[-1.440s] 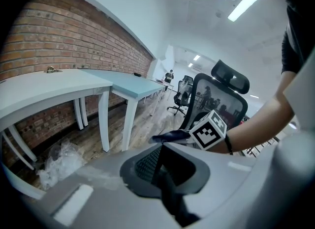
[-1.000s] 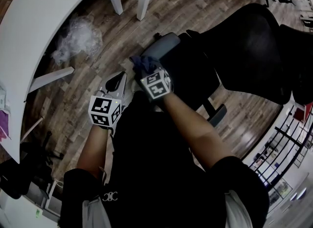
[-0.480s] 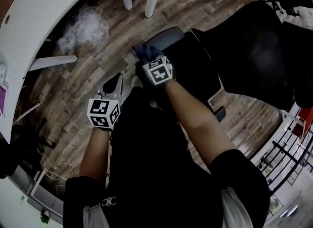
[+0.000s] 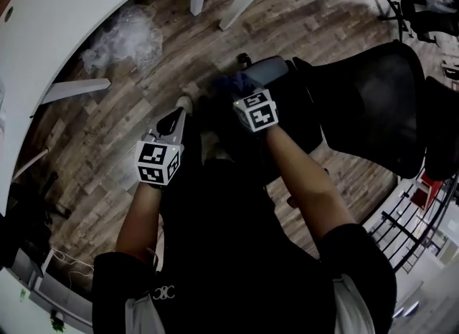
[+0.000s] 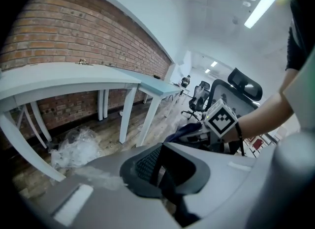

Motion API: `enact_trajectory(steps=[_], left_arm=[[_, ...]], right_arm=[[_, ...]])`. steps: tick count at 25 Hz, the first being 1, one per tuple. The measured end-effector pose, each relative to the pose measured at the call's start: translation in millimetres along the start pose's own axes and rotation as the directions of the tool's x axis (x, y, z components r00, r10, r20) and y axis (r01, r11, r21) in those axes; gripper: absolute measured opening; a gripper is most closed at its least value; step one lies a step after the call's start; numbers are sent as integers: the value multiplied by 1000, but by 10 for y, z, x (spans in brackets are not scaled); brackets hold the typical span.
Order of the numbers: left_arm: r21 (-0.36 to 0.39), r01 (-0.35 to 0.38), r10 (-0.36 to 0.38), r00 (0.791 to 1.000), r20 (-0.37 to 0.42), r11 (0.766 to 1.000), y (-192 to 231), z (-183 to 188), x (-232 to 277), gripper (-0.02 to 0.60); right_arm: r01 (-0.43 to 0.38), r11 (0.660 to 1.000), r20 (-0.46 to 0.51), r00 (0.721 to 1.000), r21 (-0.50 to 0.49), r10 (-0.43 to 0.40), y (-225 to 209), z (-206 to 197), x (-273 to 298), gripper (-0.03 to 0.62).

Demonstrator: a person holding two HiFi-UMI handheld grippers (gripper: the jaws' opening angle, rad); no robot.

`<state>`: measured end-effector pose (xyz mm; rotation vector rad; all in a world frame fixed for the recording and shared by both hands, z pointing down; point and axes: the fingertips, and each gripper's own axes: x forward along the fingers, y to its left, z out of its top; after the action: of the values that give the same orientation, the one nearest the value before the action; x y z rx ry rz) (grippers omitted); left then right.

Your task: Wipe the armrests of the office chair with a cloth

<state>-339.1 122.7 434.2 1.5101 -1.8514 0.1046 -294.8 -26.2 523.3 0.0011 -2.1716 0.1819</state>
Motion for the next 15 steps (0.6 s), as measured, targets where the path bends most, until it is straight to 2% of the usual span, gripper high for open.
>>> enact_trajectory(steps=[2,4,6,7,8,9,11,12,15], left_arm=[[-6,9,-9,1000,-1,1000,175,85,54,6],[-22,13,-13,1000,7,1000,334,149,88,6],[-36,15,-15,1000,7,999,467,155,126,6],[-38,18,-18,1000,2,999,519,146,145,6],[-39,24,-24,1000,-5,999,559,141,162,6],[-40,33,-34,999,-11,999,592,139,178,6],[-43,55,-56,998,-26,998,651,123,206,6],[-47,63,-64,997,-35,997,683,102,213,6],[-61,68,-72,995,-68,996,770,0,219,6]], right_arm=[[-9,1000,-14,1000,-23,8,-196,187,53,48],[-58,997,-73,996,-45,54,-410,368,114,48],[-142,988,-184,974,-53,130,-613,510,167,48],[-193,980,-260,950,-50,174,-700,552,177,48],[-250,968,-350,910,-38,221,-782,559,173,48],[-305,952,-446,854,-17,266,-867,532,159,48],[-377,926,-617,722,27,312,-1046,481,108,48],[-389,921,-679,667,35,308,-1136,486,97,48],[-394,919,-805,545,0,234,-1344,509,154,48]])
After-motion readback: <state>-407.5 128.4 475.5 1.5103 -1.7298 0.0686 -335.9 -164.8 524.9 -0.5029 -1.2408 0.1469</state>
